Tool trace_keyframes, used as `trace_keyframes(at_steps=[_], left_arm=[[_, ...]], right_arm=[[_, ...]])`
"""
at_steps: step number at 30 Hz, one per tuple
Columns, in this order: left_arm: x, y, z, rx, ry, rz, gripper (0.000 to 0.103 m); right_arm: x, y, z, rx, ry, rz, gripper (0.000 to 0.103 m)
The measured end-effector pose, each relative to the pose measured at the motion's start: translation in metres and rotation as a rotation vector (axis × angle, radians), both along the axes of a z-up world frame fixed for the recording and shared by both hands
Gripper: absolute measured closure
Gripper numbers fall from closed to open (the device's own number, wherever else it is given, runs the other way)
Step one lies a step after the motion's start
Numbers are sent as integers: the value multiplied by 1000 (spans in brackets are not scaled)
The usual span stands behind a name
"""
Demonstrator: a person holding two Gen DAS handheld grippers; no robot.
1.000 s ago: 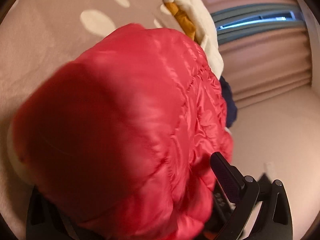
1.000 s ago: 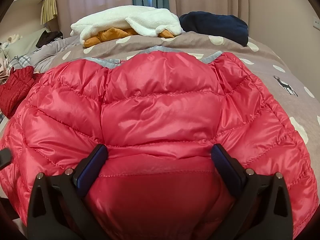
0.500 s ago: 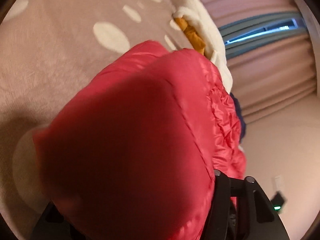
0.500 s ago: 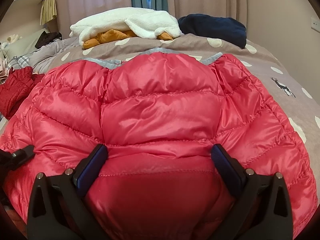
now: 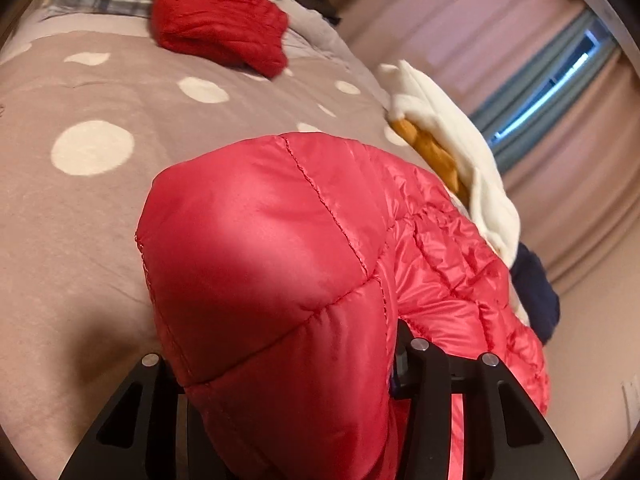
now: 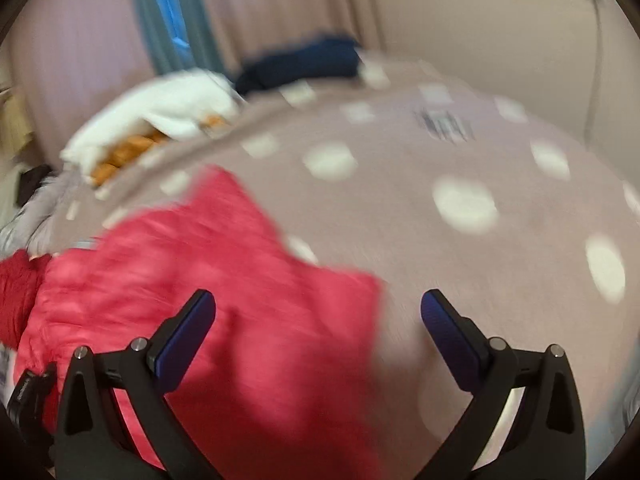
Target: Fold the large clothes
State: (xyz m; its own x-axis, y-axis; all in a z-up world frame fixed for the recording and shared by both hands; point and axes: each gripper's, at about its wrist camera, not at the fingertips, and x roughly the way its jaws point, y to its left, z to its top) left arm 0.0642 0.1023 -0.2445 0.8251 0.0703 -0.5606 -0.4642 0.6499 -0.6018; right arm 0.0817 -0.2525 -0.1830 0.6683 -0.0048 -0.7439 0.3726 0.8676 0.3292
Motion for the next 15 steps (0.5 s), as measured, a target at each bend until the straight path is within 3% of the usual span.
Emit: trace_keyframes(at_steps=[3,5,9,13,15], left_arm=[[-9,0,-4,-24,8,11,55],[-20,-6,-2,1,21,13,55],[-7,-12,4,6,42,0,55],[-5,-8,8,-33,71,-19,57],[-2,-14,16,8,86,-39,59]], right_arm=[[-5,-3,-25,288,63,20,0],[-5,11,-34,385,63,75,0],[-2,33,-30,241,30,80,6],[3,25,-37,306,16,67,24],[8,19,-37,340,5,73,41]])
